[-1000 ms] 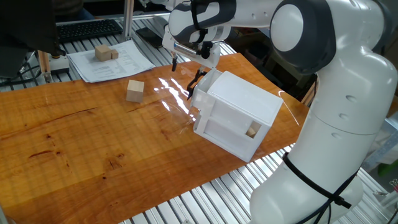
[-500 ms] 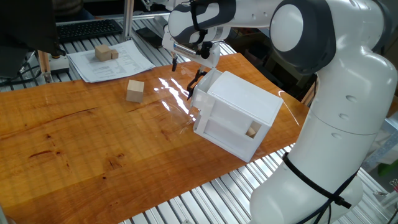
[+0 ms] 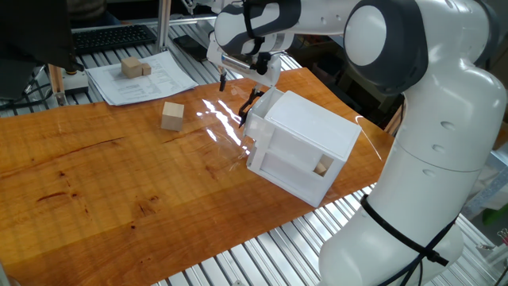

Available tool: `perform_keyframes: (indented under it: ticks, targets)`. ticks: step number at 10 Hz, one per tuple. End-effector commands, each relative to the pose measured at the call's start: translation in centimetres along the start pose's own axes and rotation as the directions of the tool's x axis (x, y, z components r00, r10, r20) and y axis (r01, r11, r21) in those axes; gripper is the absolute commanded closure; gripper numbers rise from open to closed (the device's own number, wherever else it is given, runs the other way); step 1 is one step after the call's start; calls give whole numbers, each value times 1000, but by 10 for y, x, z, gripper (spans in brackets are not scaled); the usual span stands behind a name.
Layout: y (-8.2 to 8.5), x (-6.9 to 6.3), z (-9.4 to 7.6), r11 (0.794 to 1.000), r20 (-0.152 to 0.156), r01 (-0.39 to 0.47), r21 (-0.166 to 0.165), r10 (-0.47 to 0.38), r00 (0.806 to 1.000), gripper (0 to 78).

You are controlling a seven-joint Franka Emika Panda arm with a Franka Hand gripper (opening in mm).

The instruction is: Put things in the drawer

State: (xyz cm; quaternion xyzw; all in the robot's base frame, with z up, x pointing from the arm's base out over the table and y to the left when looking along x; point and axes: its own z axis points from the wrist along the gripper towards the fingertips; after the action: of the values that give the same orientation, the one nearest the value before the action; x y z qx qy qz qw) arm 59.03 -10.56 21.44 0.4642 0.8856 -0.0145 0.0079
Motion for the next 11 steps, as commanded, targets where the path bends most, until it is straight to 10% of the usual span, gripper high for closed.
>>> perform_keyframes:
  ticks: [1,11]
  targets:
    - [0,-1,-1,1000,2,2,-2,-2,1000,1]
    - [18,2,-5,1000,-1,-2,-9,2,1000,1]
